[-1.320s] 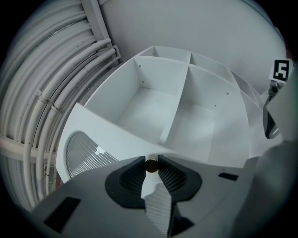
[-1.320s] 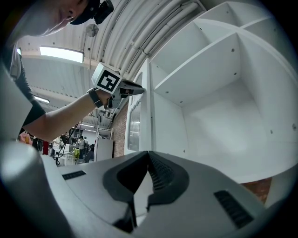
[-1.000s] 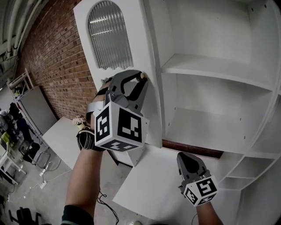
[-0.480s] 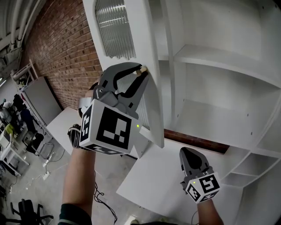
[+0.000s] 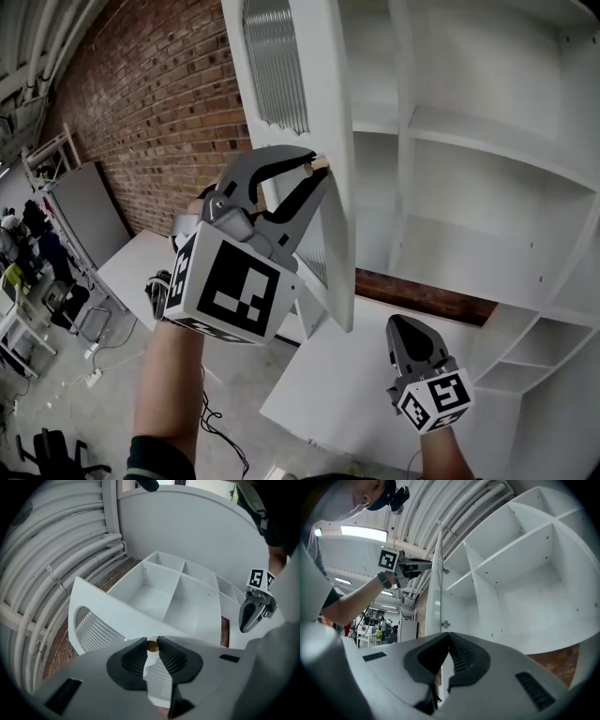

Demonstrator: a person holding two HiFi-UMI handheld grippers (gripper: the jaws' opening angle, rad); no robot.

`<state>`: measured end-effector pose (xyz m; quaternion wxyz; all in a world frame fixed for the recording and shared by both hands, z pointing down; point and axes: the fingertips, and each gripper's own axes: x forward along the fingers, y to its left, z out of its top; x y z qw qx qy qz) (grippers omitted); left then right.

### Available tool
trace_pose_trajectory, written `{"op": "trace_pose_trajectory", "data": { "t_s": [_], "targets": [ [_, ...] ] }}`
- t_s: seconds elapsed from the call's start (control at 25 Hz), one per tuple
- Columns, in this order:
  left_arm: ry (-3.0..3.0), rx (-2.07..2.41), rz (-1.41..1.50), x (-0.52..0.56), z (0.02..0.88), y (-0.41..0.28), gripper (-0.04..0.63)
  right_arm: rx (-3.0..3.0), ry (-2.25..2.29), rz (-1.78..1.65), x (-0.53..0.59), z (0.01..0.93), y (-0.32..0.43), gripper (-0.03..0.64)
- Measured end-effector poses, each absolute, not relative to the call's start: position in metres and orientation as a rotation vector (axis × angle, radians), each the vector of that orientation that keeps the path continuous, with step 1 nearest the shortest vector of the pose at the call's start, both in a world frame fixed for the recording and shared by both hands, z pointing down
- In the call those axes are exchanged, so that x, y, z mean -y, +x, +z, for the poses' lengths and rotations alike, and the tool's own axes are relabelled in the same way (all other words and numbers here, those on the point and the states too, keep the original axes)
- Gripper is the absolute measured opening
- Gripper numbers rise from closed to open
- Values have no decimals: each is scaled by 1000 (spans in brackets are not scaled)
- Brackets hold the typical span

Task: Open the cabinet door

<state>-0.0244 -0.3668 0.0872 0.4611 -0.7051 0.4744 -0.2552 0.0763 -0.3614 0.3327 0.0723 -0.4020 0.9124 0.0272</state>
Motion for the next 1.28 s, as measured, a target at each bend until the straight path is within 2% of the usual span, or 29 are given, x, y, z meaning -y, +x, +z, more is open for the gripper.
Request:
{"op": "trace_pose_trajectory", "data": {
  "t_s": [0.6, 1.28],
  "targets": [
    [-1824, -1050, -552, 314, 83, -91, 80, -2716, -1316, 128, 314, 324, 27, 3],
    [-1782, -1120, -582, 295, 86, -185, 83, -2745, -1292, 152, 298, 325, -43, 3]
  ]
}}
